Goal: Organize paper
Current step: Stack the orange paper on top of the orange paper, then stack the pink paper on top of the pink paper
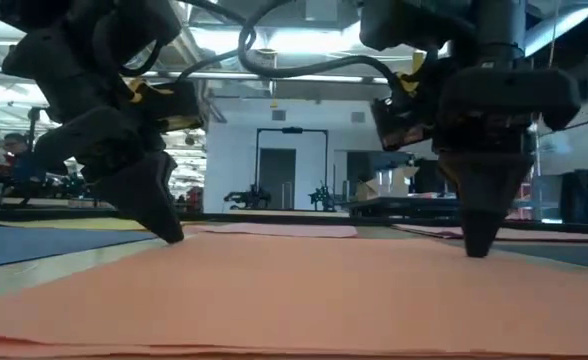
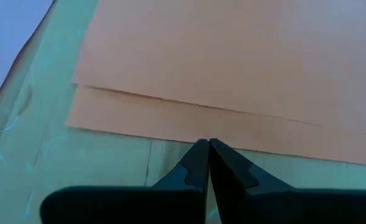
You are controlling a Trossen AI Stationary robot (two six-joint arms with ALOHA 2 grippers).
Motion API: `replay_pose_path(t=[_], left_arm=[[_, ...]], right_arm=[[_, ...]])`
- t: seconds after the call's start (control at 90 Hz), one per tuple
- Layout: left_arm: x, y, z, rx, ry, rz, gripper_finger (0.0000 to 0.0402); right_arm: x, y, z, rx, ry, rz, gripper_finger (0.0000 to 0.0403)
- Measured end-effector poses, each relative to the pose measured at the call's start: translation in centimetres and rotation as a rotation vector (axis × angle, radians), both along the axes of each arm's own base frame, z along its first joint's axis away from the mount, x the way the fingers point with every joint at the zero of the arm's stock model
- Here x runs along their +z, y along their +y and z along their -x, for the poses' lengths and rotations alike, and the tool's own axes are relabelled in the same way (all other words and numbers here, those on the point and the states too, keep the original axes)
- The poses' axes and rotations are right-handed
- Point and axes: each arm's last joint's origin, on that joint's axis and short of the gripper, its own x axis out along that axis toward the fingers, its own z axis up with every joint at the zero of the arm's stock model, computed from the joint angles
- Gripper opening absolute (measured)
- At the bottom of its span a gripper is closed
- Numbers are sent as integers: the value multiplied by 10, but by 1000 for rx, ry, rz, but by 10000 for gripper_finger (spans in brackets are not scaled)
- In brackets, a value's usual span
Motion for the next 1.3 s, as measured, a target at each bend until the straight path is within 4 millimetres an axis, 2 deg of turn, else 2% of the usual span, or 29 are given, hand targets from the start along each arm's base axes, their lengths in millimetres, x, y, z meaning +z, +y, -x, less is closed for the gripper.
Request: replay_pose_path(t=[0.189, 0.356, 0.7, 0.856, 1.1, 1.3], left_arm=[[0, 0, 0, -2, 1, -5, 0], [0, 0, 0, 0, 4, -6, 0], [3, 1, 2, -8, 8, -14, 0], [3, 5, 2, -5, 25, -25, 0], [2, 10, 1, 8, 34, -37, 0], [2, 12, 1, 20, 31, -46, 0]], right_arm=[[2, 1, -1, 6, -9, 11, 0], [14, -1, -4, 3, -22, 82, 0], [31, -11, 8, -27, 22, 213, 0], [26, -23, 11, -51, 59, 242, 0], [6, -45, 18, -66, 80, 241, 0], [0, -46, 17, -74, 37, 182, 0]])
